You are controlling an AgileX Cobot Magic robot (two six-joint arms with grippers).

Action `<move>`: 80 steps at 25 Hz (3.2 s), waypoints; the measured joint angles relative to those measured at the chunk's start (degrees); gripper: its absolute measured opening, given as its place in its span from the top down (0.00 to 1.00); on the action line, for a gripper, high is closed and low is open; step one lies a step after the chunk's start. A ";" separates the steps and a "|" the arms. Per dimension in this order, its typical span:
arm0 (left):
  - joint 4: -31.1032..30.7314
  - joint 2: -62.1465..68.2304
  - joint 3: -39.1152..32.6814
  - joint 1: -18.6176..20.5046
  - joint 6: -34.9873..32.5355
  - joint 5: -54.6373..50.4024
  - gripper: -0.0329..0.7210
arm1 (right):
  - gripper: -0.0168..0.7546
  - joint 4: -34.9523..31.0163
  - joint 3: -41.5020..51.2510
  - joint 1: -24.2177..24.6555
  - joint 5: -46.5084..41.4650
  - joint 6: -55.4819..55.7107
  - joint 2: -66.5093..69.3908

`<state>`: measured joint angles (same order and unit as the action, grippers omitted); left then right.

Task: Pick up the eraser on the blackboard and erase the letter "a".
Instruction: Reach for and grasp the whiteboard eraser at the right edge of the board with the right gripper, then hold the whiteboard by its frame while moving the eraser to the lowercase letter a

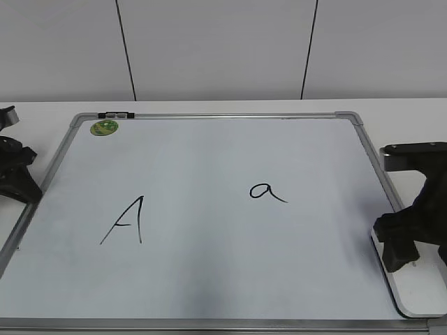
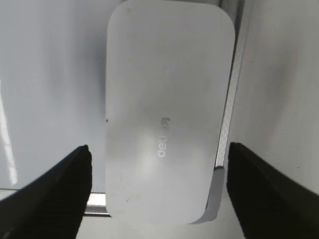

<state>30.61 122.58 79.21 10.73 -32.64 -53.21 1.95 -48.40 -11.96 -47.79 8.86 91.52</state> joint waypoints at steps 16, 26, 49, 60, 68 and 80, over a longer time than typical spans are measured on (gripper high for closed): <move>0.00 0.00 0.00 0.07 0.00 -0.11 0.89 | 0.16 0.73 -0.15 0.00 3.63 5.18 3.33; 0.00 0.00 0.00 0.07 0.00 -0.11 0.89 | 0.16 1.46 -0.15 0.00 3.88 5.40 5.29; 0.00 0.00 0.00 0.07 0.00 -0.11 0.89 | 0.29 1.79 -0.24 0.00 3.19 5.40 5.76; 0.00 0.00 0.00 0.07 0.00 -0.11 0.89 | 0.29 1.79 -5.20 0.00 -7.20 3.41 -1.87; 0.47 0.00 0.00 0.07 0.00 -0.11 0.90 | 0.29 -2.25 -19.34 0.00 -13.83 -4.25 0.89; 0.82 0.00 0.00 0.07 0.00 -0.33 0.90 | 0.29 -3.18 -37.99 -5.31 -17.82 -8.86 20.31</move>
<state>31.42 122.58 79.21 10.81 -32.64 -53.54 -1.23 -86.39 -17.27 -65.62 0.00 111.84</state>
